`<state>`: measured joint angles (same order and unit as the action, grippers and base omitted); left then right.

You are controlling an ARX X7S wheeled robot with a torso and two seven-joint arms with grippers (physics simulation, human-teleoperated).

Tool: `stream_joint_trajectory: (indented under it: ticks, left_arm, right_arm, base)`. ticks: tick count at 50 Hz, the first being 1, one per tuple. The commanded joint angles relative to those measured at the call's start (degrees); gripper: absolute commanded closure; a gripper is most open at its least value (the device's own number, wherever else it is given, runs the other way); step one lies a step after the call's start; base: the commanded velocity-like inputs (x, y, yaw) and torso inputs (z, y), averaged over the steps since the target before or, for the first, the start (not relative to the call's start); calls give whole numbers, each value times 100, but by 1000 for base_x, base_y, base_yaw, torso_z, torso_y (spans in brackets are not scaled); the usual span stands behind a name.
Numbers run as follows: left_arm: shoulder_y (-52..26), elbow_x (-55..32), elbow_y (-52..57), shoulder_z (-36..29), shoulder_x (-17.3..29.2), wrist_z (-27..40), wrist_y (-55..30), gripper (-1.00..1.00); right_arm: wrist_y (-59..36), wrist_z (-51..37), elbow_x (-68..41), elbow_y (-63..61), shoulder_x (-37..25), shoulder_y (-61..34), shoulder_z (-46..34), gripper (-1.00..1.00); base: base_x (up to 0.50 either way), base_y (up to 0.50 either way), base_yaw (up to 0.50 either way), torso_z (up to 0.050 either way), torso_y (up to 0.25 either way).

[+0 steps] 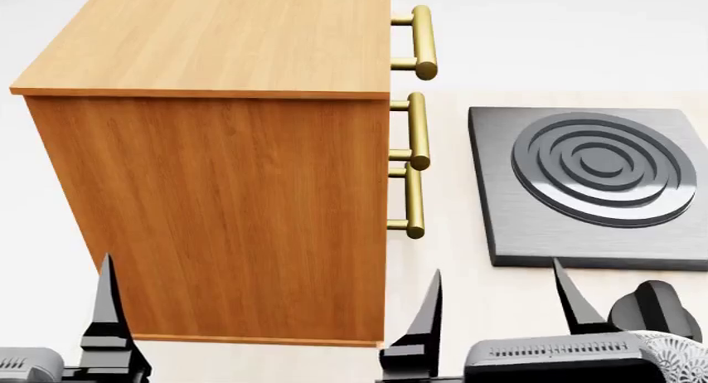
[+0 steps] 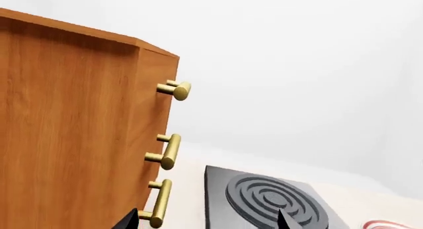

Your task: Put the bowl on the top of the cabinet.

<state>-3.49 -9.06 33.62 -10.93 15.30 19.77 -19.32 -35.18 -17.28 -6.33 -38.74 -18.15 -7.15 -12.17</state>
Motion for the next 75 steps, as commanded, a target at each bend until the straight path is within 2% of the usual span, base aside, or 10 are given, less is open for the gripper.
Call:
stream_joint_trajectory:
  ticks: [1,6,9,26,54,75]
  left_arm:
    - [-4,-26,-20,2,37,31,-10,-100]
    - [-58,-30,-30,-19,43,42,-48,-100]
    - [-85,-30,-63,-33,40,49,-52,-100]
    - [-72,-45,-87,-53,69,103,-10,-100]
    - [-119,-45,-71,-144,113,182,-41,-100]
    - [-136,-70,-52,-164,150,245,-54,-100]
  right_arm:
    - [-1420,196,-112,-709,-475,-149,-19,-100]
    - [-2174,308,-336,-1096,-575,-305,236,-100]
    - [-2503,278,-272,-1203,-714,-362,108,-100]
    - [-3167,115,-34,-1795,-1300,-88,192,-100]
    - [-2286,-57,151,-1447,-1613,1165,684,-100]
    - [-1990,-76,160,-1121,-1612,1467,668,-100]
  base:
    - [0,0,0,0,0]
    - [0,0,0,0,0]
    - [0,0,0,0,0]
    - [0,0,0,0,0]
    - [0,0,0,0,0]
    - [0,0,0,0,0]
